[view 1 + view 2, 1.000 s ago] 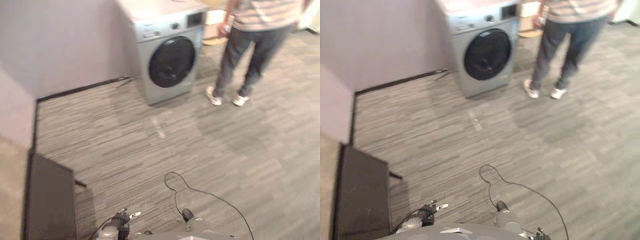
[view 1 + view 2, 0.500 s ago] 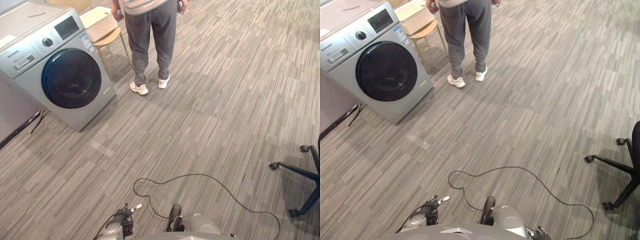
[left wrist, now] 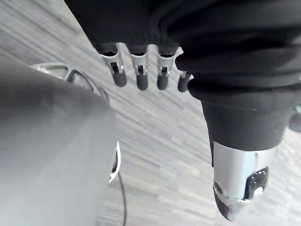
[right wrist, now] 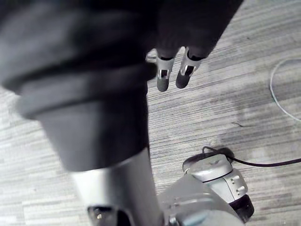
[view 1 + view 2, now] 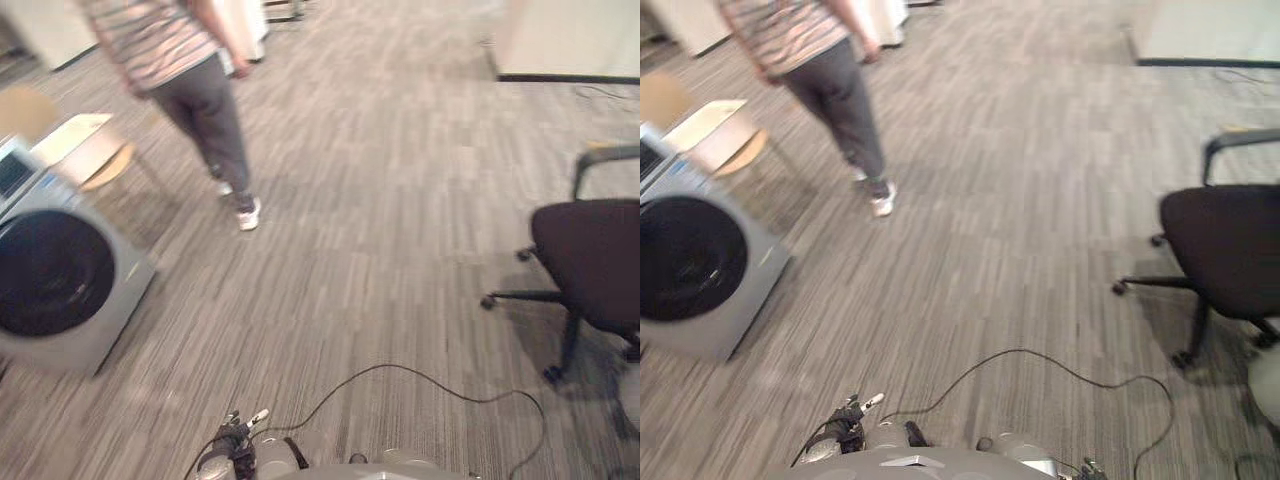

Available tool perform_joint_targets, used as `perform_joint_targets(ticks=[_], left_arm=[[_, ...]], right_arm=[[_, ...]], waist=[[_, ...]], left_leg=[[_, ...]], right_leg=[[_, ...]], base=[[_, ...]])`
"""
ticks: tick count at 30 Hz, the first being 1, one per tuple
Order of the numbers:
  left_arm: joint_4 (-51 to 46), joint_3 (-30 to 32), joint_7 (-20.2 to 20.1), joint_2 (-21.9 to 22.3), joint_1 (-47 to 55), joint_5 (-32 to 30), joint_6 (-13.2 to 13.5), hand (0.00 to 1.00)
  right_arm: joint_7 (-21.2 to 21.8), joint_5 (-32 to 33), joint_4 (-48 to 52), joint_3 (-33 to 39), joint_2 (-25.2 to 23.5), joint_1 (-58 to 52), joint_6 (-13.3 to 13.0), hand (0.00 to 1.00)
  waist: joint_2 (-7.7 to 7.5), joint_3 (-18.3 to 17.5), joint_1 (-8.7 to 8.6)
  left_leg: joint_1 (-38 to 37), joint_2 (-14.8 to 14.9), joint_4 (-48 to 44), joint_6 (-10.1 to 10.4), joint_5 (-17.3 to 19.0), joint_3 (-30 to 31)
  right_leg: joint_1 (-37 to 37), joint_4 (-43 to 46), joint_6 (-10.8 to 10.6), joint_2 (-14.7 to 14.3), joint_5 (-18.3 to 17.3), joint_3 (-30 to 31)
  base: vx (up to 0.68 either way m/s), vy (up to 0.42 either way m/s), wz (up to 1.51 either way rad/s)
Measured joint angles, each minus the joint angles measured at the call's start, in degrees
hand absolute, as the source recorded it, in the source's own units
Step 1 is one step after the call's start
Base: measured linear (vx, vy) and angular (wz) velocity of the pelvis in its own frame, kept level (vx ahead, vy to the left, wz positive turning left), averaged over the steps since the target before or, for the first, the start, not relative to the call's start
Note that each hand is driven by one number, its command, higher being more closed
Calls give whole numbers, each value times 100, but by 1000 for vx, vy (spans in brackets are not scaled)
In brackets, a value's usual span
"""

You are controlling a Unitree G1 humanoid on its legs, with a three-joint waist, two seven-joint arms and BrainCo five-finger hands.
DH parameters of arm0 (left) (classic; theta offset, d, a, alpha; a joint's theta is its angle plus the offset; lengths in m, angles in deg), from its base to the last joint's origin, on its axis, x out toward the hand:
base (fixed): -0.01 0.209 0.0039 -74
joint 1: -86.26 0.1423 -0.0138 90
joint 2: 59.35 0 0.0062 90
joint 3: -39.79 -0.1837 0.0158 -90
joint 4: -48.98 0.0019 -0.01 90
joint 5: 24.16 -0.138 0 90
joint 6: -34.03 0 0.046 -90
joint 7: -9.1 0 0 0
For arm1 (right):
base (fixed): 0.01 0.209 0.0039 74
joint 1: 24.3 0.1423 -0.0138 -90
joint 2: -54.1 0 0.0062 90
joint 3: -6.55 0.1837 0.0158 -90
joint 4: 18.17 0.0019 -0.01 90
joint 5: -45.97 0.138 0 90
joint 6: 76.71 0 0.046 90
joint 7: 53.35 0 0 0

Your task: Organize washtable

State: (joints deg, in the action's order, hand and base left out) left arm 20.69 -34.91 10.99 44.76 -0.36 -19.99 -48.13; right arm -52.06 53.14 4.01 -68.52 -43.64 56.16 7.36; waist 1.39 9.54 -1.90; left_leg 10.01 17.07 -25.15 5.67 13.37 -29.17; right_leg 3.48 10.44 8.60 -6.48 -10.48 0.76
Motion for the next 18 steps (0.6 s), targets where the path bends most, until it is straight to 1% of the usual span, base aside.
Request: perform_joint_targets(ticks=[1,2,3,4,5,6,7,8,9,10,11,12,13,14,15,16,17,18], left_arm=[[4,67,4,21,-7,2,10,0],[9,73,16,8,-14,2,7,0],[18,73,35,-6,-55,2,-1,0],[67,68,41,-8,-108,5,-15,0],[94,56,45,-14,-136,7,-22,0],[102,40,42,-63,-182,19,-29,0],[109,5,47,-166,-174,29,-50,0],[104,-64,49,-201,-143,57,-52,0],[109,-192,59,-234,-178,140,-41,0],[113,-230,66,-257,-202,187,-46,0],[133,-365,98,-302,-285,256,-72,0],[138,-530,105,-318,-308,354,-108,0],[135,-742,106,-294,-329,452,-110,0],[131,-852,106,-263,-337,466,-108,0],[128,-976,101,-216,-350,470,-103,0],[130,-1071,104,-166,-387,476,-98,0],[132,-1079,99,-148,-425,497,-97,0],[159,-1089,94,-104,-515,567,-97,0]], right_arm=[[6,-64,4,-115,24,1,-1,0],[8,-78,7,-128,20,1,-2,0],[8,-124,11,-124,16,-23,-1,0],[13,-157,12,-110,12,-61,3,0],[21,-164,14,-109,5,-80,3,0],[41,-165,15,-102,-47,-90,4,0],[78,-165,16,-98,-98,-157,5,0],[105,-166,5,-92,-109,-235,6,0],[135,-169,5,-79,-129,-220,0,0],[144,-171,5,-78,-140,-150,0,0],[166,-170,5,-43,-185,-81,4,0],[199,-165,7,125,-245,-80,6,0],[218,-164,43,182,-237,-63,4,0],[220,-164,66,221,-226,-62,-3,0],[220,-162,143,335,-211,-55,-10,0],[213,-156,289,412,-198,-49,-14,0],[214,-150,288,423,-189,-24,-16,0],[216,-148,262,530,-186,31,-3,0]], waist=[[6,-4,8],[2,-4,8],[0,-2,-1],[9,-4,-20],[9,-8,-48],[-83,-14,-63],[-282,-148,-57],[-373,-271,-70],[-506,-306,4],[-551,-253,-4],[-559,-127,-99],[-498,-5,-106],[-423,70,-115],[-344,91,-148],[-236,111,-213],[-128,137,-284],[-99,163,-335],[-61,214,-440]], left_leg=[[60,9,794,28,-339,167],[87,27,989,2,-470,184],[145,57,951,-75,-586,128],[251,59,618,-195,-591,78],[282,51,415,-251,-559,58],[342,9,95,-321,-523,67],[321,-141,-128,-443,-451,-117],[258,-285,-92,-446,-394,-196],[95,-547,61,-433,-221,-315],[-4,-673,133,-473,-190,-331],[-277,-806,273,-492,-119,-257],[-685,-874,476,-481,-63,-196],[-1152,-906,819,-481,-64,-177],[-1377,-906,1035,-476,-67,-172],[-1714,-907,1379,-446,-85,-181],[-2084,-913,1754,-403,-111,-248],[-2242,-912,1895,-343,-149,-310],[-2490,-913,2072,-321,-162,-425]], right_leg=[[-9,-10,-48,-40,-25,254],[1,-8,-84,-49,-63,358],[57,11,-167,-46,-201,502],[124,94,-225,-22,-407,503],[145,176,-253,-17,-534,487],[142,451,-314,61,-854,475],[117,683,-592,310,-1190,396],[70,902,-933,476,-1353,348],[-581,2388,-1385,693,-1348,323],[-945,3229,-1774,805,-1141,225],[-1469,4468,-2435,963,-211,108],[-1821,5328,-2309,1059,267,-27],[-2146,5844,-1744,1161,-40,-282],[-2305,5879,-1499,1230,-182,-485],[-2584,5718,-1223,1351,-345,-789],[-2984,5050,-1024,1436,-467,-1019],[-3164,4576,-1020,1460,-469,-1117],[-3429,3497,-1105,1498,-392,-1143]], base=[[-216,-75,-117],[7,38,-95],[227,190,-55],[297,247,-32],[350,306,-2],[436,266,15],[506,256,20],[595,191,10],[497,155,6],[554,180,20],[414,178,40],[405,146,40],[230,62,21],[122,7,7],[-10,13,-4],[-89,17,-10],[-189,32,-9],[-211,11,11]])
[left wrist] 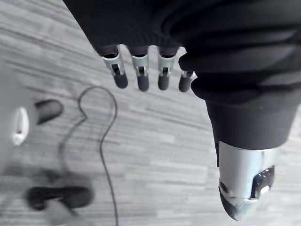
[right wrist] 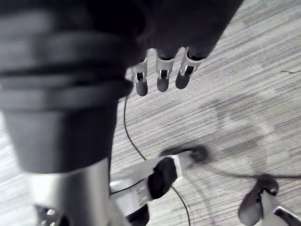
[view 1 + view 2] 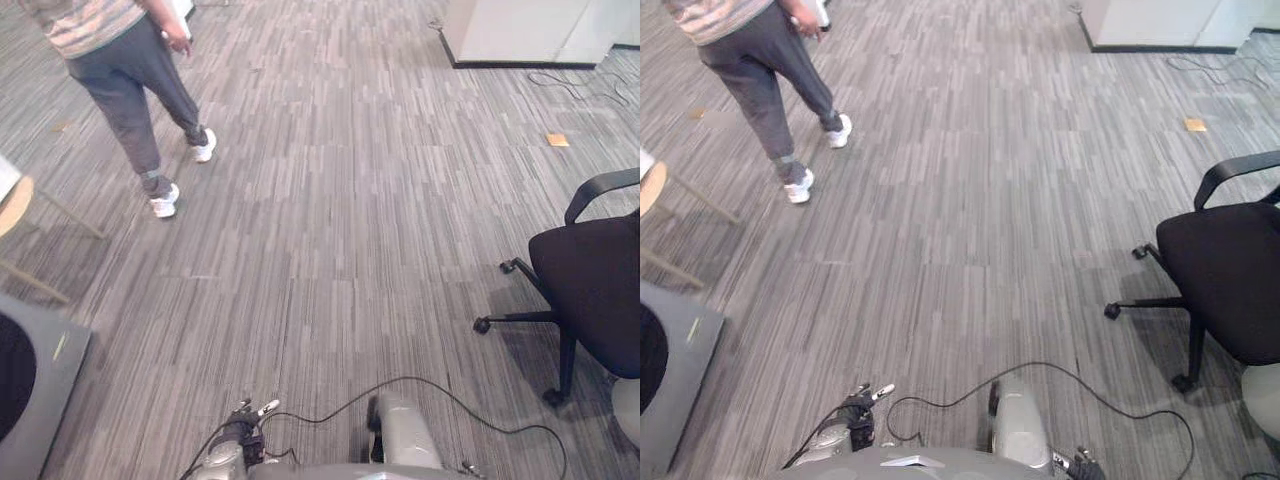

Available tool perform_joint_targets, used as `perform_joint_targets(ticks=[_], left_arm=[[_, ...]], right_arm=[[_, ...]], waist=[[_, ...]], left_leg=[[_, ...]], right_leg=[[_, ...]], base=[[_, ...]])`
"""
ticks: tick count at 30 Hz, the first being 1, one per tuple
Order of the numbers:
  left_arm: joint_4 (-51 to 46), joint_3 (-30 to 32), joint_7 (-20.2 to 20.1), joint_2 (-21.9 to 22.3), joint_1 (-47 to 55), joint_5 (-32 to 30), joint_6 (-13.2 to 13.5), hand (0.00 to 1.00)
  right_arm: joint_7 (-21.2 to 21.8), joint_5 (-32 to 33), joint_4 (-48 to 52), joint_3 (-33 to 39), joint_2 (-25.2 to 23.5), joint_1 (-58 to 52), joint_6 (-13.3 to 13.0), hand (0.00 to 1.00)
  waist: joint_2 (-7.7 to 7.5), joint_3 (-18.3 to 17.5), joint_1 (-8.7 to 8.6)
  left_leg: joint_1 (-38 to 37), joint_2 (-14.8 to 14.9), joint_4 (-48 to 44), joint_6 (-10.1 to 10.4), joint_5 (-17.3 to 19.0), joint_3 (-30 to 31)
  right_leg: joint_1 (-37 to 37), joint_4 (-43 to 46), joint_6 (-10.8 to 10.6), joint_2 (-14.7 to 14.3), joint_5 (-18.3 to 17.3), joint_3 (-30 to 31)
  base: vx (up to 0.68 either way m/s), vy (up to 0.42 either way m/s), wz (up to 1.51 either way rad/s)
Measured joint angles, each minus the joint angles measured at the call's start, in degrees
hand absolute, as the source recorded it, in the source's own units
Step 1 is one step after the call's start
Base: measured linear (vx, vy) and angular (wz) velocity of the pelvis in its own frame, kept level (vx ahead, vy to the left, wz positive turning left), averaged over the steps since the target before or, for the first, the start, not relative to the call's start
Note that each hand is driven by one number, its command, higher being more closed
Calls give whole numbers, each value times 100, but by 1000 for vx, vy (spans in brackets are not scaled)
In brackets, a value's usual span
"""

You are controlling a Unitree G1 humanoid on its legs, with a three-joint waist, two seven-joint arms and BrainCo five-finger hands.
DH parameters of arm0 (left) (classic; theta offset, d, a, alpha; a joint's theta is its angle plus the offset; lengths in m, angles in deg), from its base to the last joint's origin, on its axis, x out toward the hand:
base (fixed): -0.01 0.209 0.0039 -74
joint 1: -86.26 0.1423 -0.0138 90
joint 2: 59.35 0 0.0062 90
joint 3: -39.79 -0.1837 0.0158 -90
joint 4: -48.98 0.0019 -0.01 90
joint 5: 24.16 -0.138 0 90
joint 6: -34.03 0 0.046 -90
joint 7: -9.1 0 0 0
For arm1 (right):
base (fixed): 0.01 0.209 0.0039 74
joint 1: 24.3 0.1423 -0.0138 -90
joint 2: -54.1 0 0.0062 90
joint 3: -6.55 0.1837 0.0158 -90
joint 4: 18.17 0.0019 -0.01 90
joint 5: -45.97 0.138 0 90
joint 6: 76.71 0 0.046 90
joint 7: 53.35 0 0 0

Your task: Organize washtable

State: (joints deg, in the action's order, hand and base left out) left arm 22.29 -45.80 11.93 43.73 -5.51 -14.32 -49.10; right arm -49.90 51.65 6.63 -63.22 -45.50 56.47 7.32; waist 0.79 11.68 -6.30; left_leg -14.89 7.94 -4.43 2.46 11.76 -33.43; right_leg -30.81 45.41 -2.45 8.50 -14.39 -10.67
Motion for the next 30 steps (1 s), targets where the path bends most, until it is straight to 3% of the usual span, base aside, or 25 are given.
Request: perform_joint_targets(ticks=[1,2,3,4,5,6,7,8,10,12,14,16,17,19,20,21,22,23,24,25,26,27,28,29,30], left_arm=[[22,-3,-5,25,-41,-1,4,0],[5,0,-12,12,-43,-10,18,0],[21,7,-45,99,-18,-13,54,0],[37,-29,-84,187,20,-35,54,0],[103,-42,-98,208,37,-37,52,0],[200,-32,-118,215,-7,-37,38,0],[185,51,-132,248,61,-23,43,0],[161,141,-161,251,152,-12,46,0],[88,550,-177,226,156,-6,51,0],[-101,686,-175,180,146,-12,73,0],[-198,677,-155,95,130,-7,81,0],[-216,681,-97,55,164,-3,81,0],[-136,787,-59,66,223,-4,74,0],[-41,942,3,57,236,-3,87,0],[-40,935,5,38,253,-6,86,0],[-52,911,-2,4,360,-3,89,0],[-42,935,0,-31,377,-2,112,0],[-22,908,-3,-78,368,-2,102,0],[7,770,-60,-190,340,-5,32,0],[52,610,-75,-210,295,-5,-5,0],[83,564,-82,-206,281,-3,-12,0],[121,386,-85,-190,258,-6,-51,0],[200,152,-93,-147,144,-3,-82,0],[200,92,-99,-125,62,0,-84,0],[182,-148,-101,-125,-128,5,-80,0]], right_arm=[[-4,3,-14,83,-5,-1,14,0],[-1,2,-16,115,-12,-73,19,0],[-1,3,-69,283,26,-145,28,0],[1,0,-108,405,114,-131,33,0],[1,0,-108,498,137,-100,34,0],[1,0,-108,597,136,-81,37,0],[7,0,-176,759,141,-63,50,0],[3,1,-252,797,162,-59,60,0],[-7,3,-277,896,179,10,96,0],[-61,2,-240,874,238,264,85,0],[-131,4,-229,780,352,477,39,0],[-164,4,-222,562,457,647,-19,0],[-172,4,-221,501,493,758,-73,0],[-174,4,-192,438,482,712,-112,0],[-181,6,-184,358,482,609,-112,0],[-181,6,-241,228,426,237,-103,0],[-153,2,-235,228,417,186,-102,0],[-136,10,-248,261,321,116,-84,0],[-123,21,-283,300,168,-10,-28,0],[-79,18,-284,279,87,-100,8,0],[-57,17,-276,273,39,-84,7,0],[-8,15,-263,274,7,26,4,0],[30,17,-179,284,6,45,-13,0],[37,17,-171,282,23,45,-29,0],[27,19,-106,318,38,55,1,0]], waist=[[-3,18,-93],[-53,1,-123],[-45,-3,-119],[126,22,-85],[158,22,-94],[222,23,-131],[266,65,-66],[275,83,-39],[178,116,-5],[90,126,87],[52,147,161],[61,144,242],[152,136,265],[135,145,325],[91,86,364],[-199,-158,401],[-253,-181,456],[-366,-184,384],[-445,-212,279],[-392,-210,193],[-323,-156,223],[-243,-110,222],[-73,-28,153],[-25,0,99],[32,30,12]], left_leg=[[-183,-29,95,6,4,-60],[-311,-121,141,38,4,-93],[-604,-131,149,212,-60,-115],[-677,98,-310,460,-174,-81],[-482,340,-886,594,-188,-12],[-87,722,-2008,876,-370,188],[448,1266,-3916,947,-630,335],[726,1604,-5177,868,-640,312],[1332,1660,-6206,747,-406,253],[2098,1571,-5518,526,-214,-240],[2658,1331,-4035,516,-173,-364],[2749,874,-1498,656,-515,-186],[2855,934,-541,636,-680,82],[2887,965,-686,666,-657,141],[2847,854,-969,618,-683,33],[2757,444,-1153,376,-740,80],[2731,324,-1219,273,-835,148],[2644,115,-1380,-88,-1070,312],[2411,-85,-1408,-148,-794,489],[2140,-130,-1203,-109,-713,572],[1920,-143,-1043,-81,-654,577],[1483,-128,-686,29,-549,565],[1032,-72,-354,102,-445,540],[826,-57,-215,119,-395,518],[480,-62,-57,270,-232,539]], right_leg=[[-59,-1255,-79,53,395,44],[-53,-1809,-64,108,762,66],[-134,-1317,149,47,1311,231],[-214,-709,377,-67,773,288],[-187,-565,384,-75,533,226],[-42,-460,421,-101,255,154],[402,-504,498,-197,-1,35],[857,-629,596,-272,-112,-87],[1863,-1174,666,-380,-284,-220],[2420,-1751,663,-412,-283,-257],[2711,-2094,662,-420,-282,-214],[2999,-2371,613,-453,-311,6],[3280,-2552,440,-622,-418,218],[3649,-2577,219,-572,-797,399],[3903,-2633,20,-447,-1058,391],[4110,-2311,-422,-149,-1283,425],[3766,-1467,-549,7,-1291,508],[3080,283,-1207,370,-755,492],[2680,1324,-1134,620,542,498],[2377,1855,-940,650,952,530],[2104,2139,-700,643,604,511],[1530,2258,-207,533,7,448],[1069,1637,66,327,-231,325],[859,1257,131,269,-268,241],[411,363,34,286,-181,117]], base=[[-164,-7,26],[162,-149,27],[521,-287,-8],[673,-313,-23],[674,-283,-13],[644,-275,13],[700,-311,19],[644,-287,20],[523,-228,23],[499,-202,4],[138,-198,-19],[-189,-203,-64],[-51,-99,-73],[222,116,-68],[704,203,-39],[699,141,-20],[699,143,5],[276,224,46],[129,272,71],[-28,180,54],[-94,113,-1],[-237,83,-31],[-335,72,-27],[-492,80,7],[-600,95,34]])
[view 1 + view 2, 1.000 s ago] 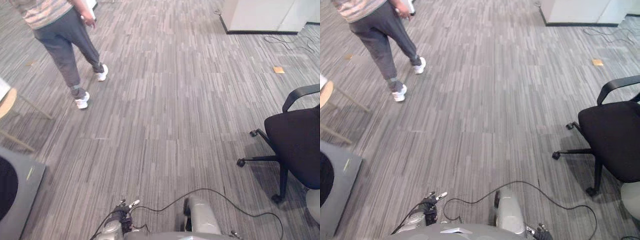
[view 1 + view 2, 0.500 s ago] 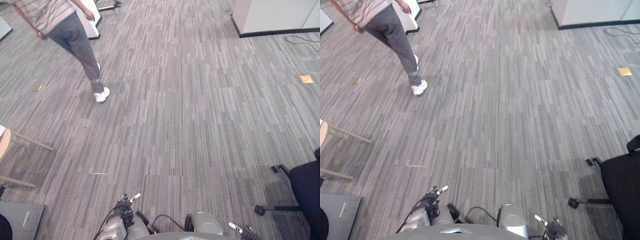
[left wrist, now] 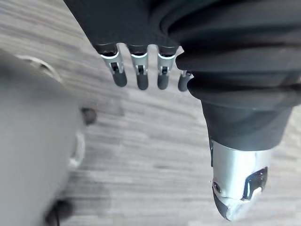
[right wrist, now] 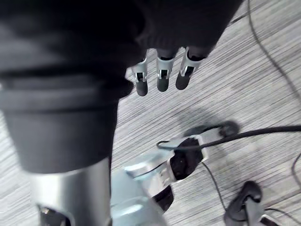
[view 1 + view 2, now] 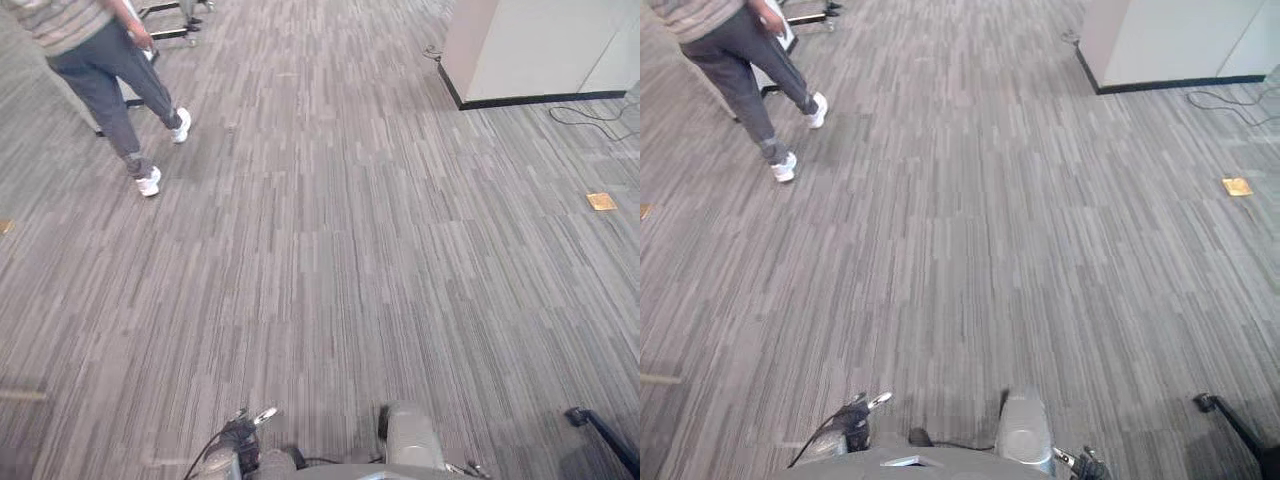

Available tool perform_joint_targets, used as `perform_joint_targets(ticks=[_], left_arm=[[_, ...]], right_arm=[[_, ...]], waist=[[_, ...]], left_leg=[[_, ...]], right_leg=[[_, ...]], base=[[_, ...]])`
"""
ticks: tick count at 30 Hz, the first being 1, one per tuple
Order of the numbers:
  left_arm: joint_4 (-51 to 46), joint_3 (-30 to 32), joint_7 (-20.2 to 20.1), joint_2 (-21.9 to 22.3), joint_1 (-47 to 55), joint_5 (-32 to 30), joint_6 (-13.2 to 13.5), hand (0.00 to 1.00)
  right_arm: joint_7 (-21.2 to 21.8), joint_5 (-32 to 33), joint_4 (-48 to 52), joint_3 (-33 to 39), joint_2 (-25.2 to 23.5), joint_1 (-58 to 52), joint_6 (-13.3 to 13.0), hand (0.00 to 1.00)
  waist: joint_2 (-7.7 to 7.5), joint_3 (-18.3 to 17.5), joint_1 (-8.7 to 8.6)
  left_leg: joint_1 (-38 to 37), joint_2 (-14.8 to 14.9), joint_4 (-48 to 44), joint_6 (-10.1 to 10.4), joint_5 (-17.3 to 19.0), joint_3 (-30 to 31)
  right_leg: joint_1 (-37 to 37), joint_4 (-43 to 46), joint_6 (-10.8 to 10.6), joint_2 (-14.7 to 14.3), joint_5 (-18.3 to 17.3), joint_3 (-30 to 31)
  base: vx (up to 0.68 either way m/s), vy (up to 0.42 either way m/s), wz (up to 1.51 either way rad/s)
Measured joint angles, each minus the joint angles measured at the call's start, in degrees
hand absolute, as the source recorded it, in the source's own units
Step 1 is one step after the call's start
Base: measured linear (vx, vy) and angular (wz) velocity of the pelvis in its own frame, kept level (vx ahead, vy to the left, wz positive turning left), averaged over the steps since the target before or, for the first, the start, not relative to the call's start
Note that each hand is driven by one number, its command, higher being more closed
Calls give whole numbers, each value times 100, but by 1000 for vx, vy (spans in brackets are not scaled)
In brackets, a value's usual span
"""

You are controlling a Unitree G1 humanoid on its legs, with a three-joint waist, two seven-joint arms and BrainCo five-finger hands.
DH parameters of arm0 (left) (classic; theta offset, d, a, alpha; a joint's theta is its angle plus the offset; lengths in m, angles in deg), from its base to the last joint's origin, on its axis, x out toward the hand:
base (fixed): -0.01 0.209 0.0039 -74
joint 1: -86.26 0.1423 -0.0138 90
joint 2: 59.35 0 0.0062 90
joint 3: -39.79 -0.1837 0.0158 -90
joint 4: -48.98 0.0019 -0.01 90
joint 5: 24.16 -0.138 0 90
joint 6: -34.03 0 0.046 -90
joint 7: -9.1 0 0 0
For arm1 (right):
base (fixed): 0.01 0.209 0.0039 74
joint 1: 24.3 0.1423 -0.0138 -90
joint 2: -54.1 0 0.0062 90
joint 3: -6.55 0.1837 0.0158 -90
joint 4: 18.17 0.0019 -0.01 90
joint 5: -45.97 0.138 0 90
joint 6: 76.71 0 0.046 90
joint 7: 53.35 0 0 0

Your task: Organize washtable

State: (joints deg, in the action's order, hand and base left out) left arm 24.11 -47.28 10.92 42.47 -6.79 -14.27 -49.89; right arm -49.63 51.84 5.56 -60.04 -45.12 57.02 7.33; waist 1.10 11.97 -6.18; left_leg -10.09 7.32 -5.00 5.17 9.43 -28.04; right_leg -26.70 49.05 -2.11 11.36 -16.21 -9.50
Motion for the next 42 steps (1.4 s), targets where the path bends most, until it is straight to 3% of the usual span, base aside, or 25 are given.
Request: perform_joint_targets(ticks=[2,3,4,6,7,9,11,13,16,18,19,20,21,23,24,25,27,29,30,31,33,34,35,37,42], left_arm=[[-6,-57,-10,128,-293,0,79,0],[-4,-50,-7,178,-368,0,101,0],[-11,-49,-9,305,-371,-4,140,0],[21,82,-14,379,-328,-11,143,0],[50,247,-13,393,-196,-12,132,0],[61,443,-61,426,4,-15,127,0],[20,622,-129,414,149,-16,65,0],[-19,664,-128,356,141,-16,65,0],[-313,550,-74,149,122,-8,171,0],[-336,415,36,158,196,-4,224,0],[-333,380,51,194,220,-5,227,0],[-378,366,73,215,233,-1,251,0],[-460,349,167,157,263,-2,290,0],[-466,199,270,138,200,-11,321,0],[-472,-2,275,73,204,-21,327,0],[-459,-226,264,26,149,-24,305,0],[-446,-495,213,118,123,-23,286,0],[-421,-617,173,172,134,8,201,0],[-422,-747,156,249,143,77,186,0],[-423,-750,157,346,100,102,193,0],[-417,-740,181,369,-28,101,264,0],[-412,-731,188,286,-47,101,299,0],[-315,-713,179,415,-120,99,332,0],[-197,-674,145,553,-99,91,329,0],[12,31,90,608,139,91,301,0]], right_arm=[[7,-8,-30,199,-2,-151,41,0],[6,-23,-79,247,27,-226,45,0],[1,-31,-179,446,122,-211,116,0],[7,-24,-170,720,164,-162,129,0],[10,-23,-171,888,140,-162,155,0],[10,-20,-168,834,148,-145,161,0],[-9,1,-107,513,231,21,145,0],[-18,39,-5,212,270,119,109,0],[-61,205,502,-369,333,420,-23,0],[-129,206,611,-836,511,562,-175,0],[-137,208,599,-923,573,582,-186,0],[-159,208,562,-994,624,581,-218,0],[-160,207,516,-983,487,553,-222,0],[-151,215,489,-998,280,423,-251,0],[-150,222,335,-1022,112,282,-243,0],[-142,259,194,-1022,-17,157,-209,0],[-129,379,79,-935,-119,75,-206,0],[-77,368,101,-799,-78,85,-215,0],[-72,386,140,-643,38,79,-225,0],[-92,414,233,-572,185,51,-216,0],[-134,419,323,-521,233,-34,-201,0],[-142,421,319,-522,182,-167,-172,0],[-142,421,215,-452,238,-267,-68,0],[-163,427,134,-231,328,-181,-48,0],[-111,440,99,-61,367,-97,-42,0]], waist=[[-22,-26,-157],[-35,-28,-197],[159,-73,-218],[236,-83,-180],[244,-66,-172],[289,-40,-96],[276,-11,-29],[250,-2,99],[36,93,280],[99,42,231],[193,5,204],[200,-26,212],[55,-98,232],[-43,-128,199],[-232,-232,194],[-371,-330,170],[-397,-345,191],[-299,-257,189],[-39,-195,188],[215,-228,131],[275,-163,-13],[119,-206,-62],[194,-134,-92],[376,-213,4],[271,-271,74]], left_leg=[[-483,-102,201,55,255,16],[-677,-118,264,43,360,79],[-927,-21,195,105,300,75],[-622,444,-1494,401,-38,-82],[-405,921,-2787,483,-630,-13],[119,1551,-5038,244,-1064,29],[1015,1464,-6339,156,-534,330],[1481,1380,-6128,97,-296,179],[2186,1233,-3862,47,24,-571],[2201,959,-615,388,-534,-752],[2280,1010,-287,432,-517,-646],[2441,1042,-400,309,-942,-334],[2504,982,-1042,250,-1007,-265],[2604,865,-1709,81,-909,41],[2575,646,-1975,-138,-582,139],[2477,435,-2029,-246,-372,187],[2100,225,-1827,-366,-197,234],[1364,91,-1259,-291,-142,233],[784,134,-730,-211,-195,215],[405,241,-412,-136,-262,128],[119,294,-343,-24,-312,73],[6,193,-329,79,-280,52],[-243,269,-219,236,-199,-22],[-215,255,-118,382,-257,-2],[-368,320,-93,469,-772,-156]], right_leg=[[-245,-2584,-82,130,969,-219],[-266,-2658,-84,163,1575,-163],[-380,-2029,179,-33,1778,166],[-402,-1016,322,-96,833,370],[-46,-766,527,-125,437,254],[740,-866,583,-358,-12,193],[1810,-1481,574,-469,-200,222],[2166,-1850,563,-463,-194,320],[2721,-2459,260,-154,-322,752],[3055,-2635,-72,42,-683,1046],[3145,-2684,-140,-12,-772,1060],[3339,-2713,-243,23,-956,1157],[3553,-2741,-41,253,-948,1284],[3522,-2182,-88,348,-428,1399],[3253,-1348,-390,507,-6,1519],[2890,-426,-1178,576,865,1729],[2247,796,-1534,473,2114,2023],[1535,1998,-1198,299,1227,1680],[1070,2130,-403,181,522,1115],[548,1649,13,96,118,564],[294,-217,-111,115,70,304],[396,-1620,-204,186,527,435],[533,-1750,-10,145,1135,342],[583,-1768,41,25,911,334],[1304,-2087,127,-97,613,-72]], base=[[-522,81,61],[75,-59,51],[503,-169,14],[844,-237,-20],[806,-209,-24],[722,-132,-27],[713,-19,-27],[503,59,-39],[465,139,-70],[575,287,-62],[723,404,-54],[674,330,-42],[782,409,-33],[603,317,2],[502,266,58],[462,243,69],[344,61,40],[191,-199,-6],[-50,-277,-31],[-141,-233,-24],[-332,-87,36],[-206,-151,77],[61,-135,49],[324,-86,15],[169,54,27]])
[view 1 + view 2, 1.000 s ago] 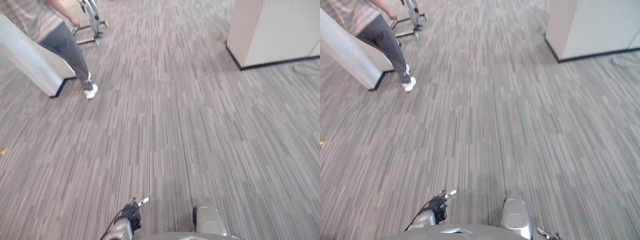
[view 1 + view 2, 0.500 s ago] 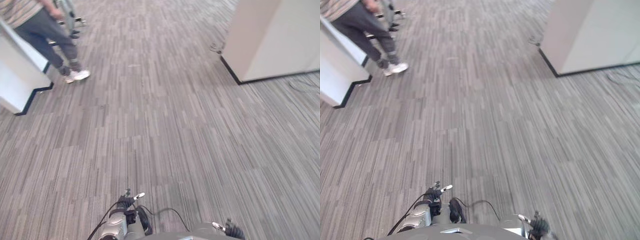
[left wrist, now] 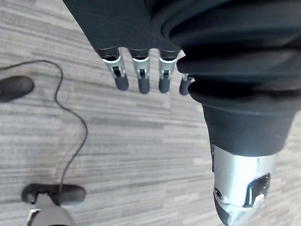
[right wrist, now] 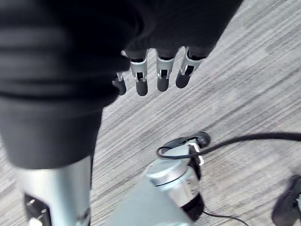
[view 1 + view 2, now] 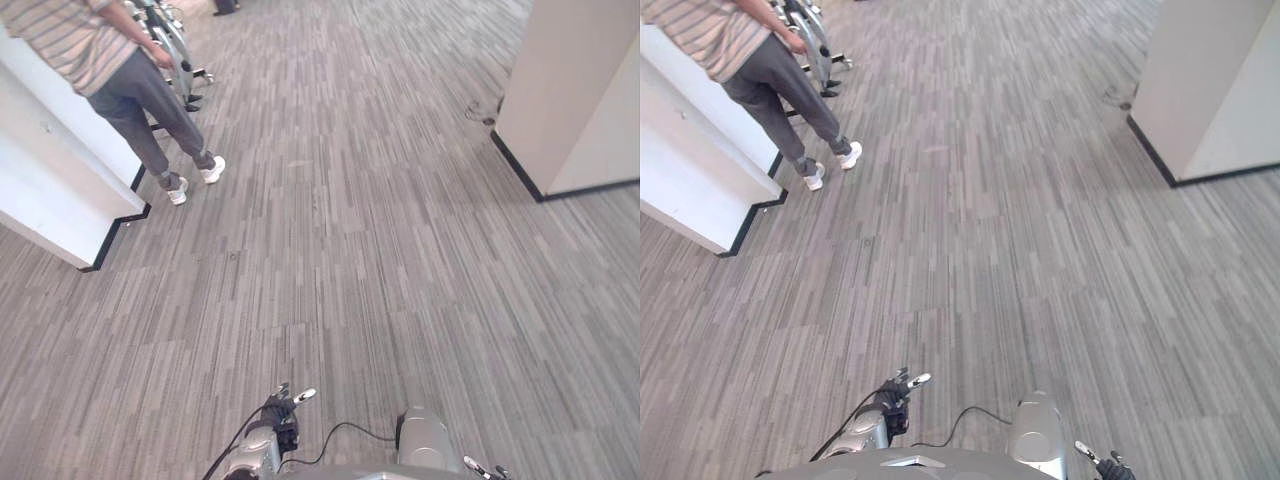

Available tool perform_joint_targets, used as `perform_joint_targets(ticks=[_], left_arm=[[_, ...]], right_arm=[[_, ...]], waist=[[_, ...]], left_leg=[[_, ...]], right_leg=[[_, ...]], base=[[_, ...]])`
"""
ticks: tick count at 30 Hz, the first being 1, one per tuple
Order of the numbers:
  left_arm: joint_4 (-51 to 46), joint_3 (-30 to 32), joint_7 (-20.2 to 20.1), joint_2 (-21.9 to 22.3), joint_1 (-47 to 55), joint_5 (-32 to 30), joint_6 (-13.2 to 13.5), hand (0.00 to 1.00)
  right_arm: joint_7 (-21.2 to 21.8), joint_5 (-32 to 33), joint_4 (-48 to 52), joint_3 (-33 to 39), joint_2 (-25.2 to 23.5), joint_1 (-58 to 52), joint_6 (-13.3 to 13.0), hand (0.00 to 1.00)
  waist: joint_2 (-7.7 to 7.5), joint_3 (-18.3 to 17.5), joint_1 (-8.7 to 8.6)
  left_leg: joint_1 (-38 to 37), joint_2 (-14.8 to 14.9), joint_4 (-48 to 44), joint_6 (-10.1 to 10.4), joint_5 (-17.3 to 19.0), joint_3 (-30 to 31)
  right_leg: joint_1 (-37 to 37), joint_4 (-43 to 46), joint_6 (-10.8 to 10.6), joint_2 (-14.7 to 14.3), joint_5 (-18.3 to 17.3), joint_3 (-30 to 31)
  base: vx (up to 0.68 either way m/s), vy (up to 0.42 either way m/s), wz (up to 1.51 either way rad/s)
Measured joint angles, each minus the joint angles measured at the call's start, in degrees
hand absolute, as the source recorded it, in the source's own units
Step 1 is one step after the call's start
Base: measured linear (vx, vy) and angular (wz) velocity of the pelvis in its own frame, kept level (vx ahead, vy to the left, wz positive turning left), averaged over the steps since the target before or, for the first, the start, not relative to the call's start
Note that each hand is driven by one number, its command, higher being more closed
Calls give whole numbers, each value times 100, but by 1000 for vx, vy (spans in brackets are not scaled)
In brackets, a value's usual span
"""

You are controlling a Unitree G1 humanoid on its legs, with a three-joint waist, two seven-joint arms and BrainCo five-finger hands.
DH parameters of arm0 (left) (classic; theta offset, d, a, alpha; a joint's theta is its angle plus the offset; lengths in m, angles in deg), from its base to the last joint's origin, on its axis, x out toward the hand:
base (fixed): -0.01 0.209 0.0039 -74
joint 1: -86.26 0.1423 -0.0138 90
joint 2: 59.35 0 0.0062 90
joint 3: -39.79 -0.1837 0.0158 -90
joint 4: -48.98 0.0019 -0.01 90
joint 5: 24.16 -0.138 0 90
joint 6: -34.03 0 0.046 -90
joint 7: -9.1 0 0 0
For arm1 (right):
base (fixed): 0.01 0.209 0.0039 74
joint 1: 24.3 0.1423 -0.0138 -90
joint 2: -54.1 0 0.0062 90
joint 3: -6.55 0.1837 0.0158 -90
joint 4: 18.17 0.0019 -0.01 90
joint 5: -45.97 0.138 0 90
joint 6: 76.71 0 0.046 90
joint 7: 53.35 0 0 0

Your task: Organize washtable

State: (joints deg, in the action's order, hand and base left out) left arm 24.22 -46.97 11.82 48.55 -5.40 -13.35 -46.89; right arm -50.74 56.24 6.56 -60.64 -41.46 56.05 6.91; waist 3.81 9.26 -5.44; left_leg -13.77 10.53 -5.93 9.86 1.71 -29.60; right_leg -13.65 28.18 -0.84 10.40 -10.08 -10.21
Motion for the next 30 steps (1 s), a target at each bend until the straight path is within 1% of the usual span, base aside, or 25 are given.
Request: perform_joint_targets(ticks=[2,3,9,11,13,14,15,16,17,19,20,22,24,25,26,27,28,29,30], left_arm=[[37,156,-42,-12,106,0,-42,0],[-5,256,-116,-200,188,-5,-44,0],[-5,314,-138,-201,178,-5,-46,0],[-4,359,-189,-217,184,-4,-53,0],[-1,359,-241,-269,208,-2,-70,0],[0,360,-274,-297,224,-1,-105,0],[3,360,-335,-327,224,0,-151,0],[8,359,-354,-338,230,-1,-169,0],[22,359,-393,-365,267,0,-186,0],[37,358,-459,-475,276,1,-228,0],[32,358,-461,-503,277,2,-229,0],[29,369,-452,-557,264,8,-228,0],[33,368,-447,-607,252,13,-233,0],[32,374,-443,-621,251,19,-233,0],[30,388,-442,-621,259,23,-233,0],[26,415,-442,-610,311,25,-233,0],[-5,437,-444,-607,448,30,-233,0],[1,519,-447,-595,505,33,-238,0],[-33,701,-434,-570,607,41,-177,0]], right_arm=[[5,47,-4,61,56,76,-55,0],[1,211,-218,207,-225,76,-47,0],[2,218,-218,256,-245,69,-47,0],[2,241,-219,283,-274,36,-46,0],[7,441,-218,432,-366,-38,-46,0],[5,525,-218,498,-421,-96,-46,0],[6,669,-222,508,-465,-151,-40,0],[6,684,-222,551,-486,-170,-37,0],[8,762,-222,684,-524,-205,-24,0],[9,930,-224,901,-612,-307,55,0],[9,1005,-226,913,-630,-326,66,0],[25,1114,-272,914,-655,-316,74,0],[55,1115,-298,912,-680,-312,77,0],[72,1116,-299,904,-686,-311,77,0],[80,1116,-300,898,-681,-311,75,0],[85,1116,-332,883,-651,-309,71,0],[87,1117,-439,856,-564,-201,55,0],[87,1117,-465,845,-531,-158,55,0],[88,1120,-466,826,-498,-124,43,0]], waist=[[-2,-14,4],[-190,-98,129],[-183,-93,117],[-163,-80,99],[-154,-84,99],[-148,-88,97],[-114,-93,67],[-119,-87,23],[-116,-88,-54],[-106,-96,-64],[-96,-98,-68],[-98,-88,-72],[-100,-72,-88],[-109,-64,-87],[-111,-62,-67],[-81,-60,-25],[-43,-17,-10],[-48,-10,-10],[-114,23,-12]], left_leg=[[35,-27,116,34,-62,-26],[291,-526,364,-157,603,-691],[274,-487,357,-122,627,-805],[242,-395,341,-90,667,-910],[217,-264,253,-68,718,-1048],[222,-181,197,-58,725,-1224],[240,-100,94,-54,722,-1544],[262,-53,28,-54,721,-1744],[287,52,-109,-54,721,-2076],[315,240,-378,-54,722,-2510],[323,286,-457,-54,722,-2562],[353,442,-669,-59,722,-2753],[458,821,-1308,-173,790,-2953],[463,1139,-1858,-246,831,-3170],[460,1332,-2172,-257,835,-3320],[448,1700,-2710,-319,830,-3528],[467,2155,-3410,-725,725,-3622],[506,2294,-3667,-953,591,-3552],[773,2440,-4109,-1309,229,-2991]], right_leg=[[23,-159,-62,-13,47,-36],[22,-1361,-515,200,1126,299],[55,-1448,-513,172,1125,288],[206,-1664,-481,104,1191,225],[387,-1931,-474,26,1302,108],[507,-2130,-466,-8,1404,19],[640,-2346,-462,-14,1501,-70],[698,-2436,-459,-6,1540,-135],[808,-2582,-456,7,1594,-246],[944,-2678,-457,4,1621,-417],[968,-2666,-446,-1,1610,-485],[959,-2524,-424,-21,1477,-568],[935,-2128,-405,-21,1154,-732],[932,-1868,-366,-34,939,-817],[932,-1747,-346,-62,841,-826],[946,-1589,-310,-124,696,-828],[1014,-1386,-265,-160,503,-831],[1019,-1312,-261,-163,404,-821],[1038,-1221,-234,-147,259,-781]], base=[[35,136,12],[13,79,5],[1,0,-2],[17,-5,-8],[45,0,-6],[53,14,3],[40,21,11],[24,31,28],[33,34,31],[68,23,32],[84,-4,30],[95,-51,24],[86,-112,37],[50,-112,31],[47,-141,16],[24,-143,-1],[26,-145,-4],[31,-167,3],[53,-142,19]])
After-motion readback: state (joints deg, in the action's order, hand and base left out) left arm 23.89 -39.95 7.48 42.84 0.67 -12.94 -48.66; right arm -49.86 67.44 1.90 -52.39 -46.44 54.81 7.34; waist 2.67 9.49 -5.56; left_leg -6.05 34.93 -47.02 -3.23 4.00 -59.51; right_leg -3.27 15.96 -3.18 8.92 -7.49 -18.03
